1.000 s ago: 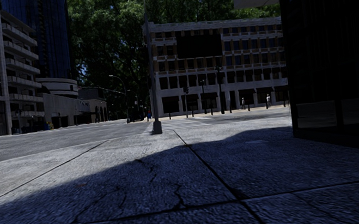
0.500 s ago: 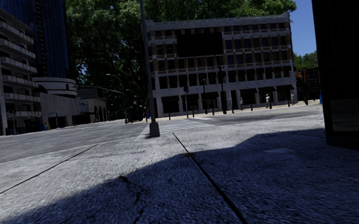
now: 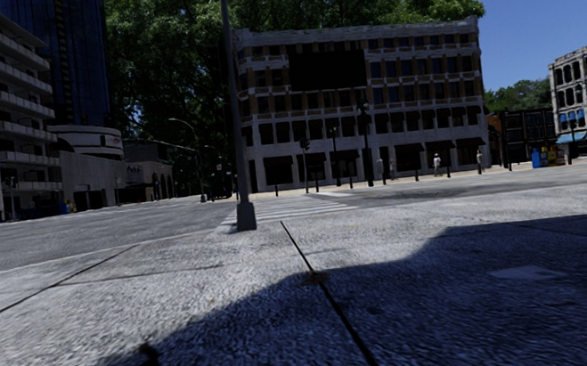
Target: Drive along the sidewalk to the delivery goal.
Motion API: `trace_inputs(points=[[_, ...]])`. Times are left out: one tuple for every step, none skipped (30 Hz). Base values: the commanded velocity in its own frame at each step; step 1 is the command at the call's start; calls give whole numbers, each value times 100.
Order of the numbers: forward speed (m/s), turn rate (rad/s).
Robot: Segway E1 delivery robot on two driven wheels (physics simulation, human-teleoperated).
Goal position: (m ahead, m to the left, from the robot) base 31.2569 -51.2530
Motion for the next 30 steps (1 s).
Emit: trace_inputs(points=[[200, 0], [200, 0], [200, 0], [200, 0], [200, 0], [200, 0], [200, 0], [200, 0], [200, 0], [200, 0], [200, 0], [200, 0], [200, 0], [200, 0], [200, 0], [200, 0], [200, 0], [200, 0], [200, 0], [200, 0], [200, 0], [200, 0], [200, 0], [200, 0], [200, 0], [200, 0], [200, 0], [200, 0], [200, 0], [200, 0]])
